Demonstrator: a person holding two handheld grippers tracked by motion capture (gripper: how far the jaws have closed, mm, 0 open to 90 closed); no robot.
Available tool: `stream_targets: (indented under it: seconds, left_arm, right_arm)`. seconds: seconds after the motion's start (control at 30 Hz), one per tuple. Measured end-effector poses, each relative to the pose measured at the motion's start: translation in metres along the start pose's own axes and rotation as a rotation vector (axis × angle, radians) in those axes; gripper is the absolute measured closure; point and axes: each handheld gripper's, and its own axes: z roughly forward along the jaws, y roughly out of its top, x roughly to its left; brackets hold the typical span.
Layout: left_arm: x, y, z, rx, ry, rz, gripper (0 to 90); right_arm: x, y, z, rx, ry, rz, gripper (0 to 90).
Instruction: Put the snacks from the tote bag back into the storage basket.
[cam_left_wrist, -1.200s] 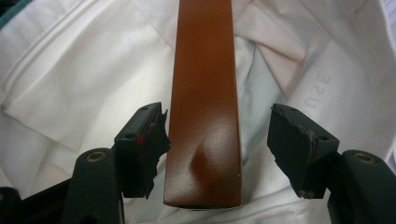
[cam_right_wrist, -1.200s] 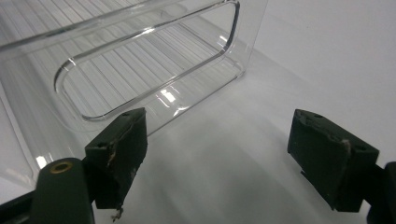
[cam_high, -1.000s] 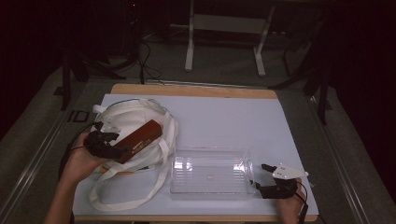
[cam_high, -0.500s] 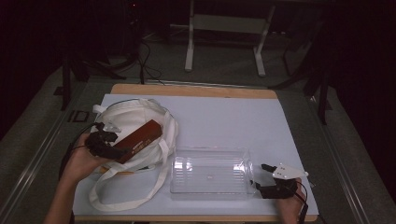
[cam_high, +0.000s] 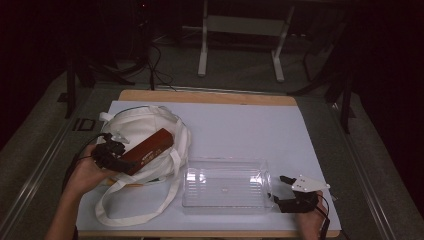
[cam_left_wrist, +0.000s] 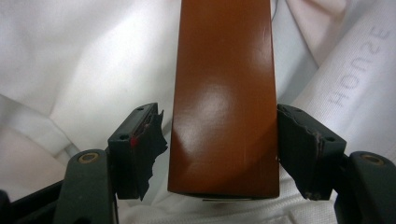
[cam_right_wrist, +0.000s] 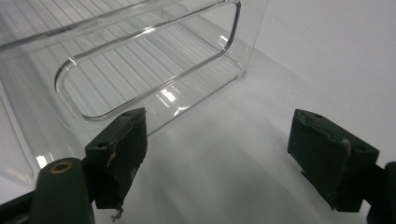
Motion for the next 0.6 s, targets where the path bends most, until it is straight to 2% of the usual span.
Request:
stream_targets:
  seconds: [0.13,0.6]
  left_arm:
    - [0.001,0.0,0.002,0.021,-0.008,0.006,33.6]
    - [0.001,0.002,0.019,0.172,-0.038,0.036,36.7]
  right_arm:
    - [0.0,0.0,0.0,0.001,0.0,0.0,19.7]
    - [0.0,0.0,0.0,0.002,0.002,0.002,19.7]
